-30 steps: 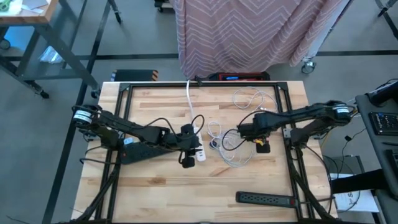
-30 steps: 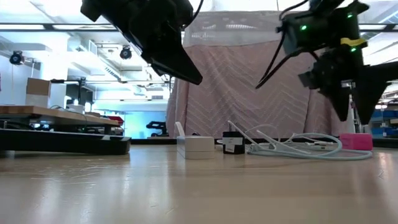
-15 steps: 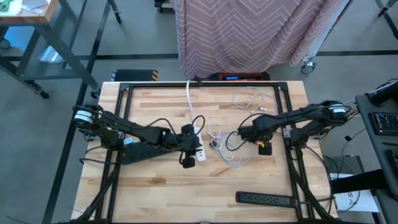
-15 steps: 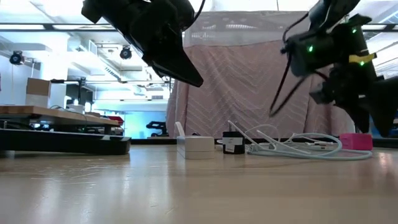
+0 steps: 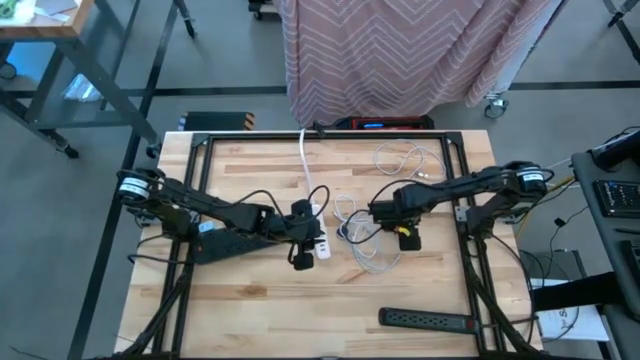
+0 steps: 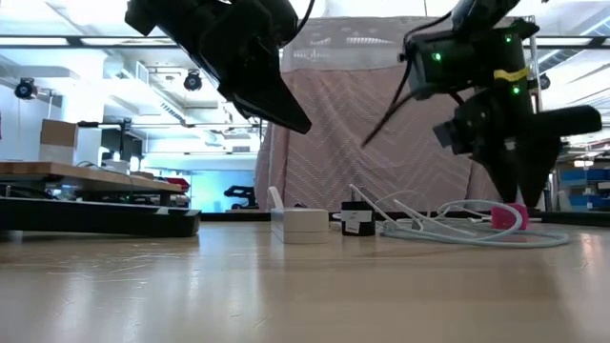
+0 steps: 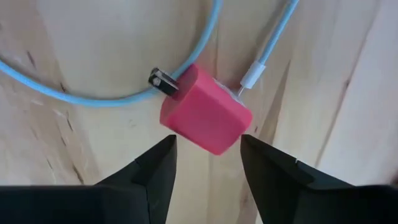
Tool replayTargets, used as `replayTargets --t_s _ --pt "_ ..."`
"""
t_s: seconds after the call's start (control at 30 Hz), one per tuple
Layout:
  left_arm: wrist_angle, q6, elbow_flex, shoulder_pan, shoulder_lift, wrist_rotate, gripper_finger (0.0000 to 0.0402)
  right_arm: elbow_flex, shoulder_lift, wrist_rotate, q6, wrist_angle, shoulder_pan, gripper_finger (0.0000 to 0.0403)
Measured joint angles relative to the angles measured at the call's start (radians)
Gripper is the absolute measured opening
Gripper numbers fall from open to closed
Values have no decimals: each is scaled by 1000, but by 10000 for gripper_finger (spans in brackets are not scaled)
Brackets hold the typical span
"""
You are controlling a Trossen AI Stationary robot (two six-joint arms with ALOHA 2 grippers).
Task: Insert USB
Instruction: Insert the white charger cable to the pink charger adapter
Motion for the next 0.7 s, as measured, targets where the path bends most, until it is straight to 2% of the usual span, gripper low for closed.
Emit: replayTargets --t_s 0.3,0.53,0.7 --pt "-7 -46 0 -3 0 0 75 -27 -82 1 59 -2 2 174" --pt "54 -60 0 -3 5 0 75 -100 -85 70 92 16 2 172" --pt "108 -48 -3 -3 18 -1 75 -118 -67 -4 106 129 21 163"
